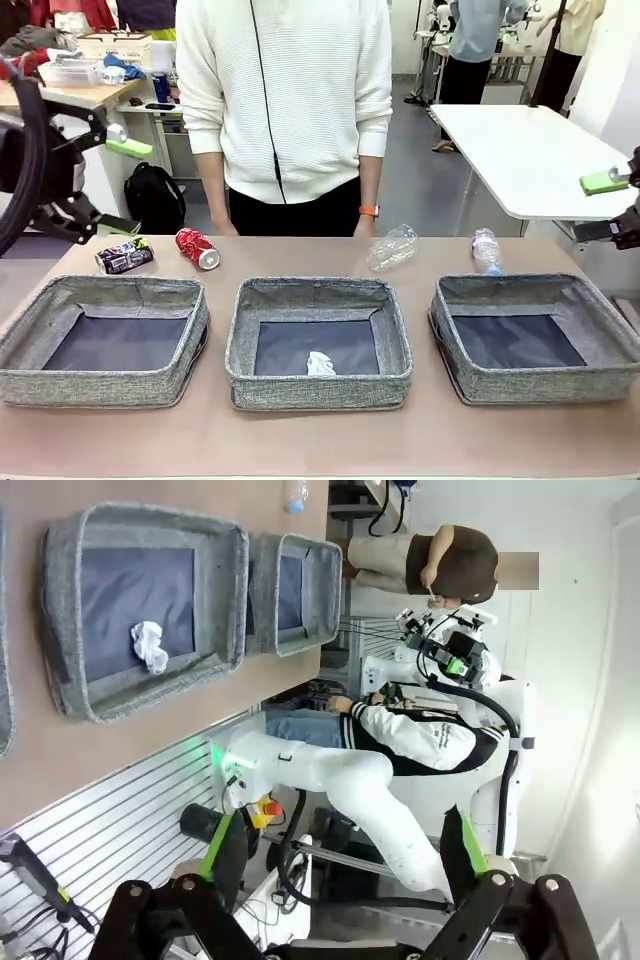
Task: Sort the waste into the appropriate baskets.
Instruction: Place the picked waste into the Fabric basket indicated by the person, then pick up the waste item pointed out by the person.
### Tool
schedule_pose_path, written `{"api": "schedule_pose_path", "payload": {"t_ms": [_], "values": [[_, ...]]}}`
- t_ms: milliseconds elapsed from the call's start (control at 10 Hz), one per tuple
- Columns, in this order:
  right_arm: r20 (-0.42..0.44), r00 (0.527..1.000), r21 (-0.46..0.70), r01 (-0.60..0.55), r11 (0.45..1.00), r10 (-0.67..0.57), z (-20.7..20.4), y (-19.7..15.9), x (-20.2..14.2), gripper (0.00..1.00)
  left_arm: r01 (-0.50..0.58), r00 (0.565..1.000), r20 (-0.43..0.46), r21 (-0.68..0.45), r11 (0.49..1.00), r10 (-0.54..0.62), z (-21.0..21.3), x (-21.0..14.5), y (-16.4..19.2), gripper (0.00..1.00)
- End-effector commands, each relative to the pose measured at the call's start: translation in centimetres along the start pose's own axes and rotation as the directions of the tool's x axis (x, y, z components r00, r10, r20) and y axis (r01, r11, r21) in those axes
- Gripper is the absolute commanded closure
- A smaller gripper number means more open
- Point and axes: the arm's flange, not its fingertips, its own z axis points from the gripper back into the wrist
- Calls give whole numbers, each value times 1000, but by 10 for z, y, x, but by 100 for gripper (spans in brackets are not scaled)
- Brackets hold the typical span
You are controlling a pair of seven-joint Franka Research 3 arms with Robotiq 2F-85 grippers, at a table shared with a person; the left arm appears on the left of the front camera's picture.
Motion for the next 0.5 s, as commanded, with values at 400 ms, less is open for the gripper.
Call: {"api": "schedule_pose_path", "payload": {"t_ms": [400], "values": [[12, 999, 23, -31, 999, 31, -1, 1, 3, 0, 15, 1000, -5, -14, 1000, -15, -2, 8, -10, 0]]}}
